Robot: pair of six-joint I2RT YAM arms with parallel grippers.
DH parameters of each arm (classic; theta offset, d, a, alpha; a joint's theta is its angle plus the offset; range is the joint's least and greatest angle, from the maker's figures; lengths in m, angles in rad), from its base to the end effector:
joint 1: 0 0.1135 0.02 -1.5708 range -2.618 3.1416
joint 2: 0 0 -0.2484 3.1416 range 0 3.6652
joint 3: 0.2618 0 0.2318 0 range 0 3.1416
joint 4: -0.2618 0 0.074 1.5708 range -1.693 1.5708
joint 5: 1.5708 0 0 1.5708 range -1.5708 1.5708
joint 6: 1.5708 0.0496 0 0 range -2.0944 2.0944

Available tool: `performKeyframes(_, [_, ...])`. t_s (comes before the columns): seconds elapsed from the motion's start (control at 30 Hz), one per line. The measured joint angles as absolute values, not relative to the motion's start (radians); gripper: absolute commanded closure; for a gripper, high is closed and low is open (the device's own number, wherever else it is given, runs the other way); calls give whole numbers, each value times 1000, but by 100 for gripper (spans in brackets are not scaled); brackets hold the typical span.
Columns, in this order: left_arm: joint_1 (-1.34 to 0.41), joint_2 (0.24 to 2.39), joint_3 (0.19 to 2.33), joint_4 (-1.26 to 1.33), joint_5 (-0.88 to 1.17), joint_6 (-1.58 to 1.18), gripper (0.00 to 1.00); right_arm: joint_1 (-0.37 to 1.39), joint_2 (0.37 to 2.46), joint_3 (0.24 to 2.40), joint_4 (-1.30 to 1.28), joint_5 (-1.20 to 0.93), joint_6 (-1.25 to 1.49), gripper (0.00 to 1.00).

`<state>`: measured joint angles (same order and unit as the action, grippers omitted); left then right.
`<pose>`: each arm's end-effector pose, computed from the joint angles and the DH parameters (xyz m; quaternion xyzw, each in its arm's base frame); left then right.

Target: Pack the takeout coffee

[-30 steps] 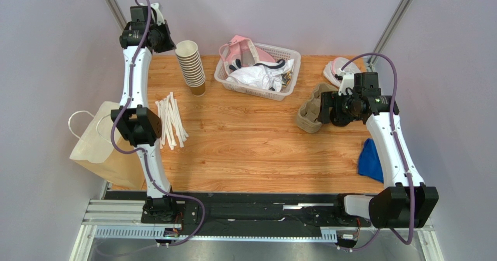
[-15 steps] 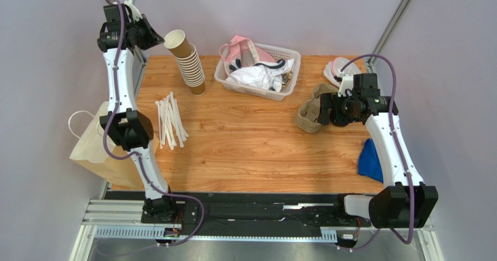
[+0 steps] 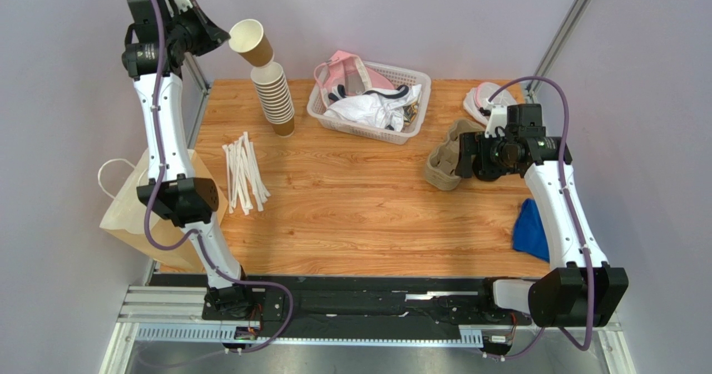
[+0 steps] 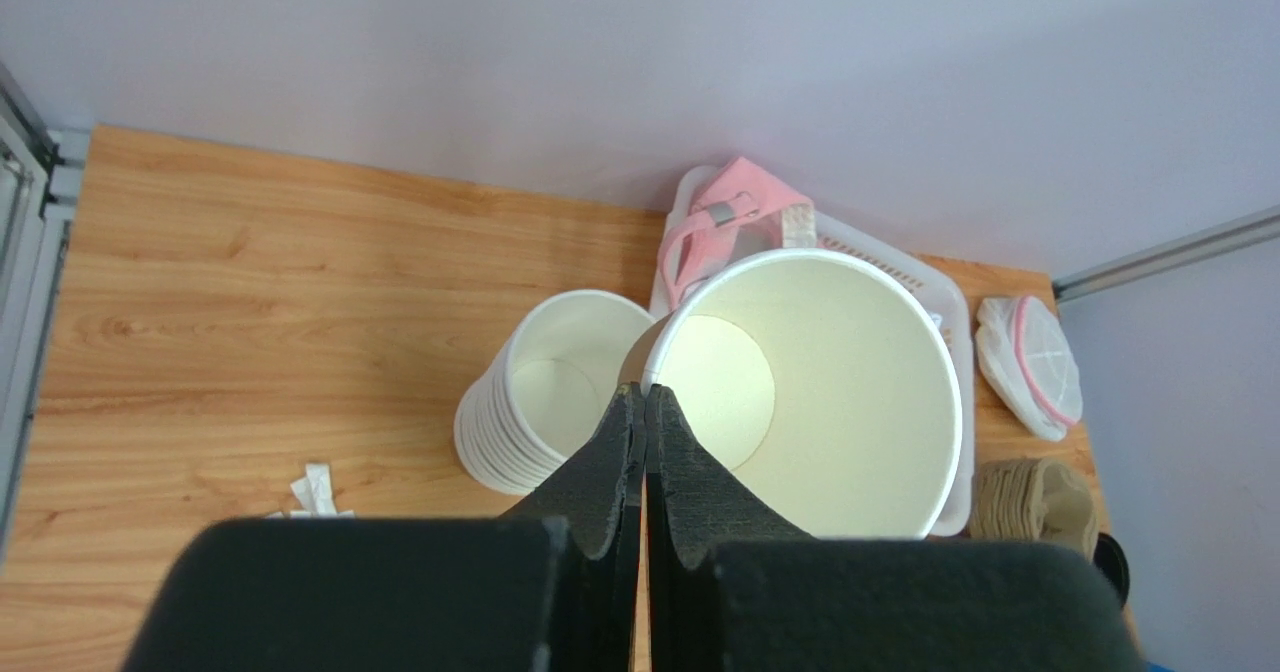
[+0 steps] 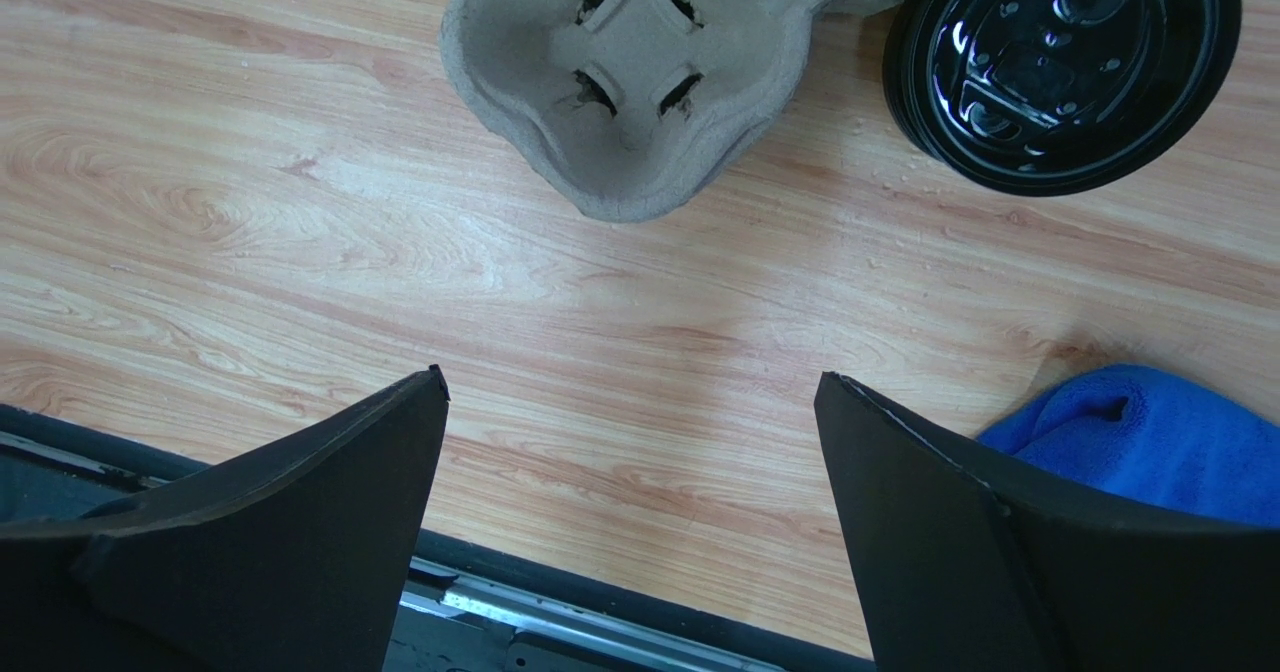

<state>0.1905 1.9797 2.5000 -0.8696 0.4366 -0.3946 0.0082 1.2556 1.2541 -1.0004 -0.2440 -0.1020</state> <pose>0.3918 0.0542 0.4641 -0.1117 0.8016 -0.2335 0.5389 0.2327 0.0139 0.3064 -0.0866 0.9494 0.1036 0.2837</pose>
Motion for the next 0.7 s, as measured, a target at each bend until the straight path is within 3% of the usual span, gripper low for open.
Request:
performKeyframes(0.23, [141, 1746, 2379, -875, 503, -323, 100, 8, 1246, 1306, -1008, -245, -102, 0])
performKeyframes(0.47, [-156, 1450, 1909, -873, 593, -138, 100, 8, 1179, 1317, -1042, -245, -109, 0])
performKeyframes(0.7, [-416, 1385, 1441, -737, 596, -29, 100, 8, 1158, 1307, -1058, -248, -108, 0])
